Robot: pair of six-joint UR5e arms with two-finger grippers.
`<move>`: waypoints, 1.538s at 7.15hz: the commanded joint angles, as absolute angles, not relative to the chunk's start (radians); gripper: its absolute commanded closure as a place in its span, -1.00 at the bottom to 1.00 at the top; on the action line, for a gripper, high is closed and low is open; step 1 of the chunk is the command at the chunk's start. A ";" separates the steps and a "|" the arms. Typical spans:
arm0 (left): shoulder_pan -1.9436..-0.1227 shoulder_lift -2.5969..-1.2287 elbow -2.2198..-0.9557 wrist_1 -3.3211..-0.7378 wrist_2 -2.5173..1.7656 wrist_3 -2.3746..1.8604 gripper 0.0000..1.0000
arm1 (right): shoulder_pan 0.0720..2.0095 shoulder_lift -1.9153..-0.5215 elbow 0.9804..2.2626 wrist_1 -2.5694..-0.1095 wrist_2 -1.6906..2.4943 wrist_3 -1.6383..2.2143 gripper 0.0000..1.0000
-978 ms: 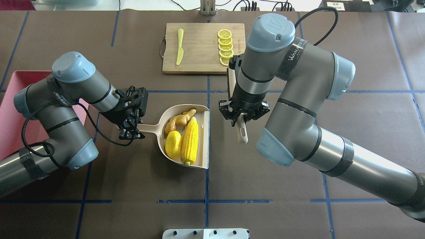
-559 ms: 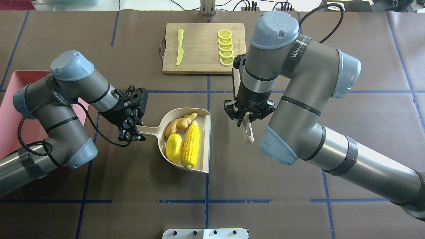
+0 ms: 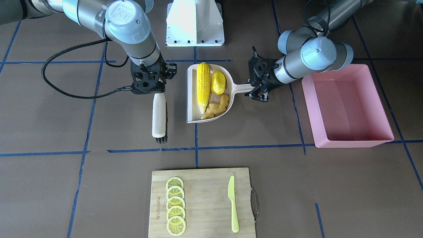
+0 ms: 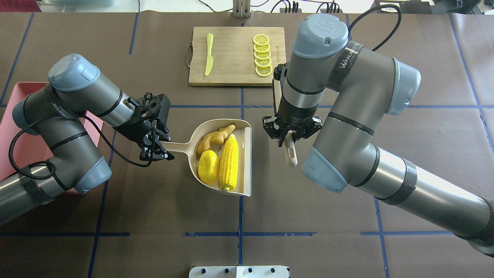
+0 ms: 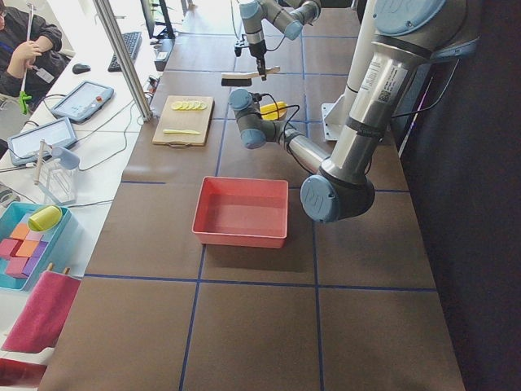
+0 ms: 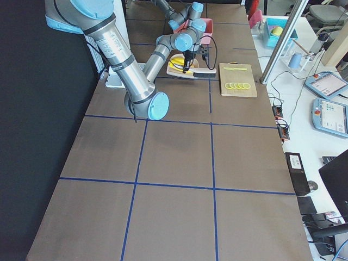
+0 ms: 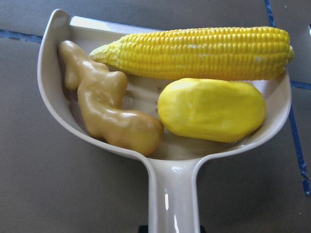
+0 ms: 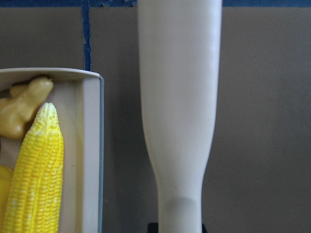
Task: Sweep and dump trash into bin
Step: 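Lift the brush away from the dustpan with the right gripper, then lift the loaded dustpan over the pink bin with the left gripper while the right withdraws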
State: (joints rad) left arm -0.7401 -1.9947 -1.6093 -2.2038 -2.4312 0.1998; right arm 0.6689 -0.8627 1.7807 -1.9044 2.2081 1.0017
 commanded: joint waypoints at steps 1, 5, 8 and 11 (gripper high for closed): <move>-0.805 -1.993 -1.611 -2.266 -2.447 0.150 1.00 | 0.690 -0.903 1.813 -1.907 2.210 1.002 1.00; -0.998 -1.952 -1.609 -2.269 -2.652 0.158 1.00 | 0.735 -1.205 2.086 -1.904 2.214 0.999 1.00; -1.208 -1.835 -1.609 -2.371 -2.792 0.164 1.00 | 0.813 -1.308 2.114 -1.905 2.214 0.870 1.00; -1.328 -1.706 -1.669 -2.419 -2.810 0.163 1.00 | 0.819 -1.302 2.111 -1.905 2.214 0.871 1.00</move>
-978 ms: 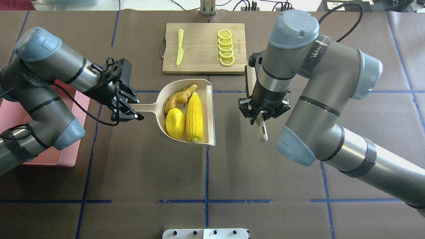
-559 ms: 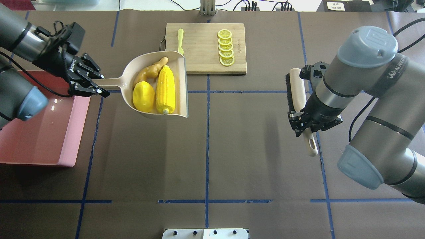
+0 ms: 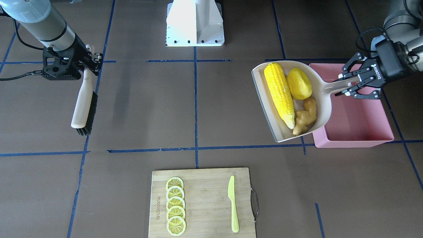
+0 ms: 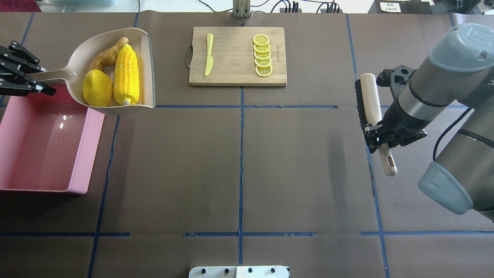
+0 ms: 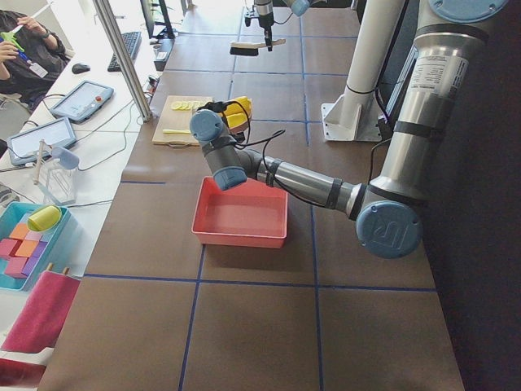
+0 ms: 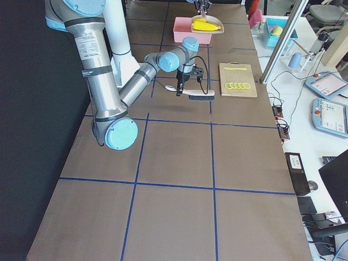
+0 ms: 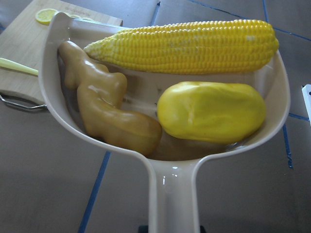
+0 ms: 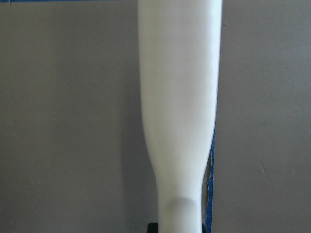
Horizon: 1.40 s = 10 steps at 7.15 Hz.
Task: Sweep and dump trash into bin
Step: 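Lift the loaded dustpan over the pink bin with the left gripper while the right withdraws, then tilt the dustpan with the left gripper to dump items into the pink bin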
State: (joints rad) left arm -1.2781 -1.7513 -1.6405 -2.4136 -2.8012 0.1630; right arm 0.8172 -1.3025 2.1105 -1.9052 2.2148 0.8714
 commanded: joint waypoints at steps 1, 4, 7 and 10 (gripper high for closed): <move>-1.368 -1.657 -1.701 -2.415 -2.815 0.152 1.00 | 0.816 -1.302 2.108 -1.907 2.210 0.871 1.00; -1.428 -1.492 -1.871 -2.296 -2.809 0.153 1.00 | 0.813 -1.302 2.111 -1.907 2.206 0.874 1.00; -1.475 -1.308 -2.006 -2.280 -2.784 0.147 1.00 | 0.795 -1.293 2.115 -1.928 2.186 0.884 1.00; -1.528 -1.241 -2.010 -2.263 -2.761 0.216 1.00 | 0.787 -1.292 2.117 -1.928 2.169 0.884 1.00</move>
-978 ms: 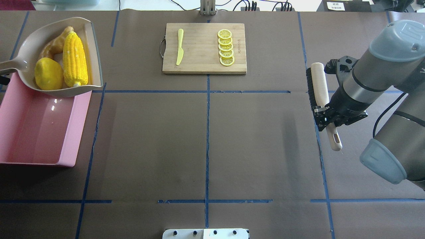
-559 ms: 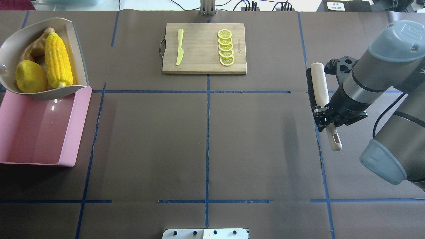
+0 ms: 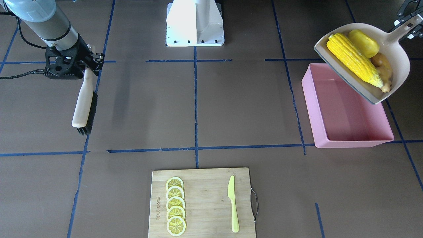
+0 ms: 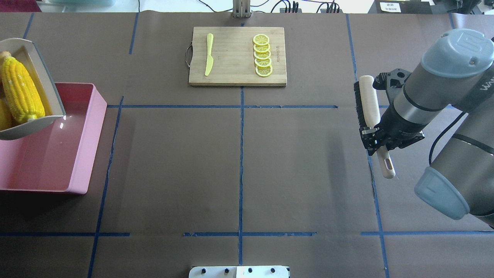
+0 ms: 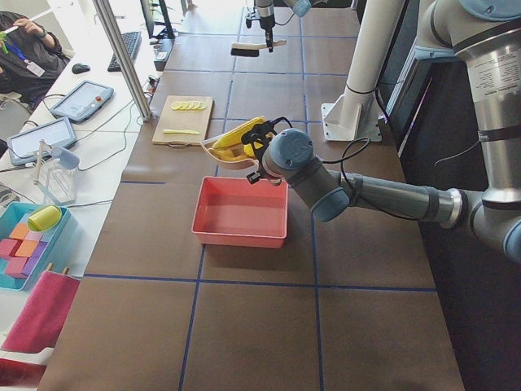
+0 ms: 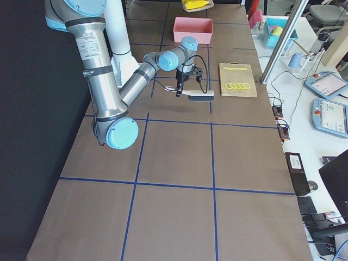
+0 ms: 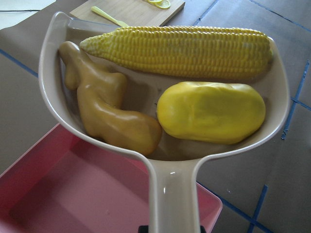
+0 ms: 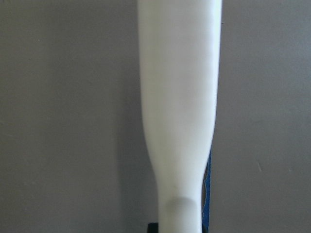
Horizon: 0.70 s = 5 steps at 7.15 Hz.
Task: Sweep and dump trash into bin
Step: 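Tilt the dustpan with the left gripper to dump items into the pink bin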
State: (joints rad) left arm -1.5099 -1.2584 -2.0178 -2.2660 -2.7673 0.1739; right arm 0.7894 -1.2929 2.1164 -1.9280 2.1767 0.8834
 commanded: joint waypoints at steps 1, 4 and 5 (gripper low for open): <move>-1.558 -1.226 -1.973 -2.263 -2.741 0.286 1.00 | 0.785 -1.293 2.117 -1.928 2.168 0.884 1.00; -1.612 -1.223 -1.843 -2.260 -2.727 0.475 1.00 | 0.775 -1.284 2.115 -1.928 2.158 0.884 1.00; -1.626 -1.221 -1.806 -2.260 -2.706 0.529 1.00 | 0.773 -1.284 2.115 -1.928 2.157 0.884 1.00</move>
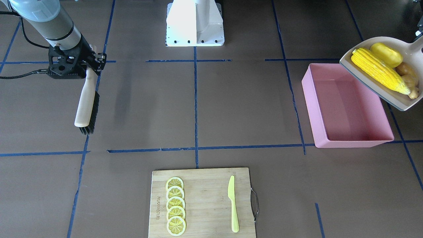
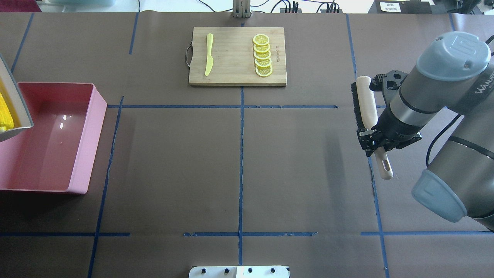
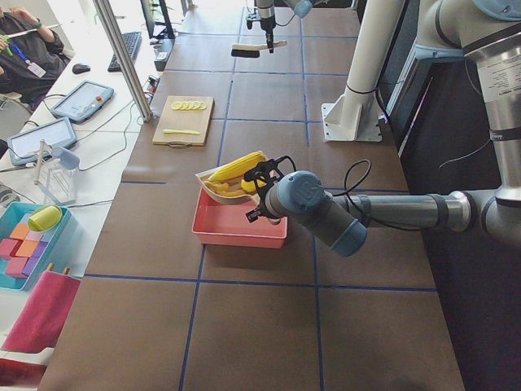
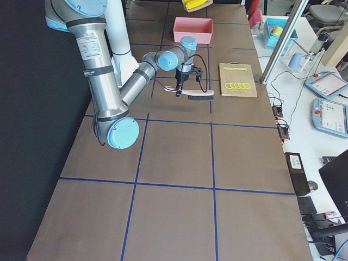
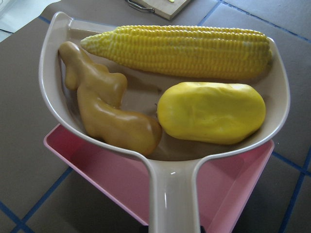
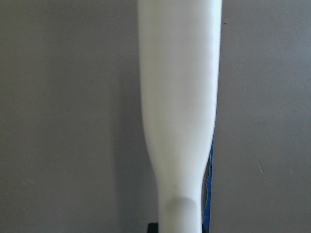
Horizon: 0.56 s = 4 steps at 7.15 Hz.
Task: Sweep and dump trash into bin
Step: 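Tilt the dustpan with the left gripper to dump items into the pink bin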
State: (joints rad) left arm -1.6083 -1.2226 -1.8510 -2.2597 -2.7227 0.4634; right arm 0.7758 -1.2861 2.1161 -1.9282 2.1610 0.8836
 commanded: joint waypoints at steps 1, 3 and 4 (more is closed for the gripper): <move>-1.624 -1.215 -1.799 -2.257 -2.625 0.572 1.00 | 0.773 -1.284 2.114 -1.928 2.157 0.884 1.00; -1.615 -1.198 -1.808 -2.238 -2.506 0.644 1.00 | 0.773 -1.282 2.114 -1.928 2.157 0.884 1.00; -1.612 -1.193 -1.830 -2.179 -2.456 0.681 1.00 | 0.773 -1.282 2.114 -1.928 2.157 0.884 1.00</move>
